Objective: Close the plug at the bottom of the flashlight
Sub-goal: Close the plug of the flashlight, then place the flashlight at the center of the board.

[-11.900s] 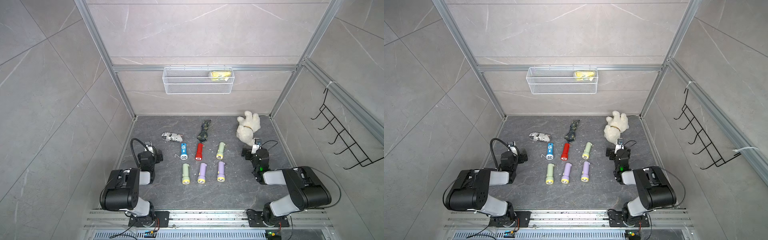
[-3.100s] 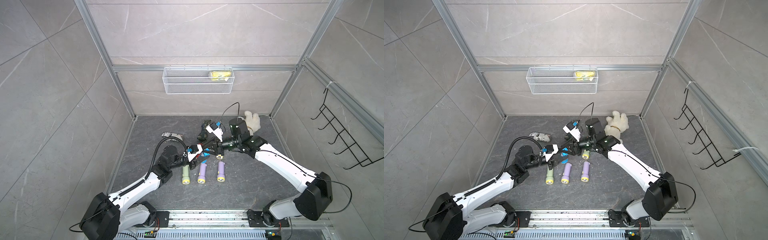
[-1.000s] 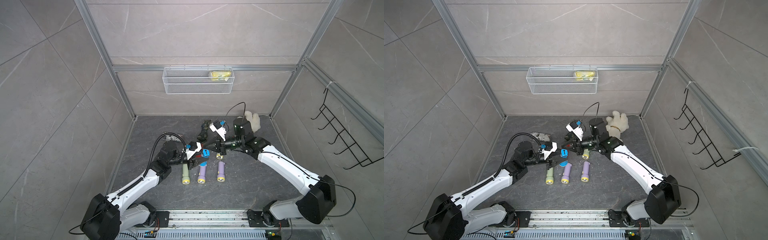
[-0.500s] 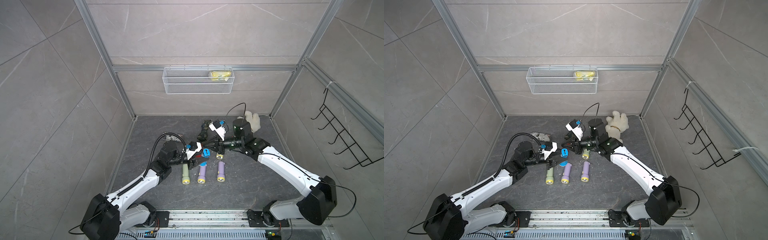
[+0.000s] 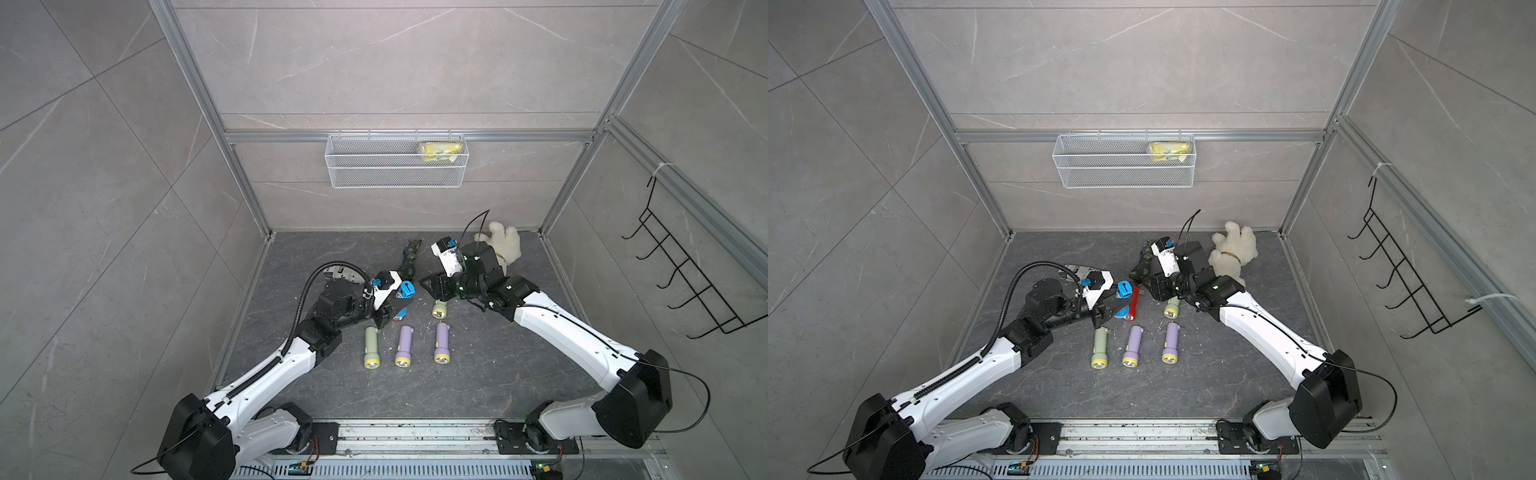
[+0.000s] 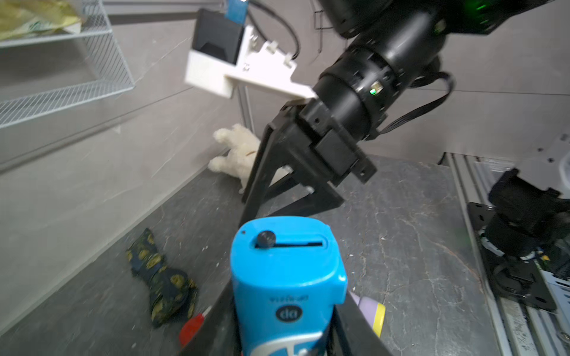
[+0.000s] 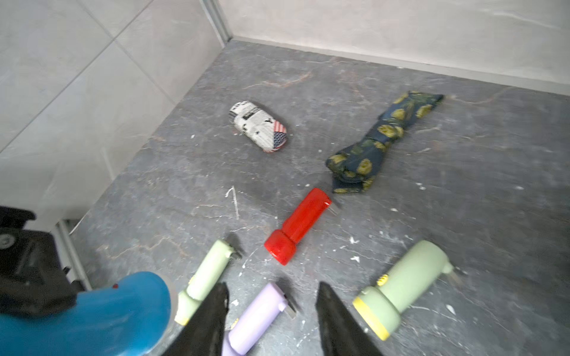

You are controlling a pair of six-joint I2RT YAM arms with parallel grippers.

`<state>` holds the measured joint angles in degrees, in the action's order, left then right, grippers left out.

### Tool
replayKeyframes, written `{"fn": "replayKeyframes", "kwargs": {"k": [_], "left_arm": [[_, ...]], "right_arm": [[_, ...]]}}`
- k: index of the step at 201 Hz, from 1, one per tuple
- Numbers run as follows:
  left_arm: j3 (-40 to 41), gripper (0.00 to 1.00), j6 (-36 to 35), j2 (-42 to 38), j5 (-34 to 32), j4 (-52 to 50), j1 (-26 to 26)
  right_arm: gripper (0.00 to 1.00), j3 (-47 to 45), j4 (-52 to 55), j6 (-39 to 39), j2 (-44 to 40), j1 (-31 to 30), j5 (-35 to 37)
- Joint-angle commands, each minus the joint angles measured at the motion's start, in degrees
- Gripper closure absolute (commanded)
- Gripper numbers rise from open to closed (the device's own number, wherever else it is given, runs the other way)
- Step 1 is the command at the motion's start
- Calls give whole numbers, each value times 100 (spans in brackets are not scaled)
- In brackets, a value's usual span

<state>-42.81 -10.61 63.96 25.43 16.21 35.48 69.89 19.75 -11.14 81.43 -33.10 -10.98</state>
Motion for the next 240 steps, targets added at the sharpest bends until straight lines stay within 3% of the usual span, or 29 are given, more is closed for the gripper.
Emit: {"fn": "replayKeyframes", "kwargs": {"k": [1,46,50,59,101,140,193,240], "left_arm": [[-467,100,358,26,-1332,-686,11],[-1487,100,1062,832,-3162,-2592,-21],[-1571,100,1123,930,-3221,-2724,-51],[-1759,100,1322,1148,-3330,-3031,-118],[-2224,100,2407,1820,-3067,-3862,-914],[-2772,100,2907,2566,-3031,-4764,-1350],[-3176,100,3045,3560,-3165,-5128,-1399],[-3581,100,2797,4493,-2766,-5282,-1514]], "right_arm": [[41,63,205,-161,-21,-21,1028],[20,23,213,-214,45,-16,1284],[11,14,214,-218,56,-23,1299],[1,-21,207,-236,56,-20,1337],[0,-266,142,-310,7,-15,1356],[0,-522,53,-280,-113,-13,1405],[0,-690,-53,-197,-209,-3,1405],[0,-773,-75,-126,-241,2,1437]]}}
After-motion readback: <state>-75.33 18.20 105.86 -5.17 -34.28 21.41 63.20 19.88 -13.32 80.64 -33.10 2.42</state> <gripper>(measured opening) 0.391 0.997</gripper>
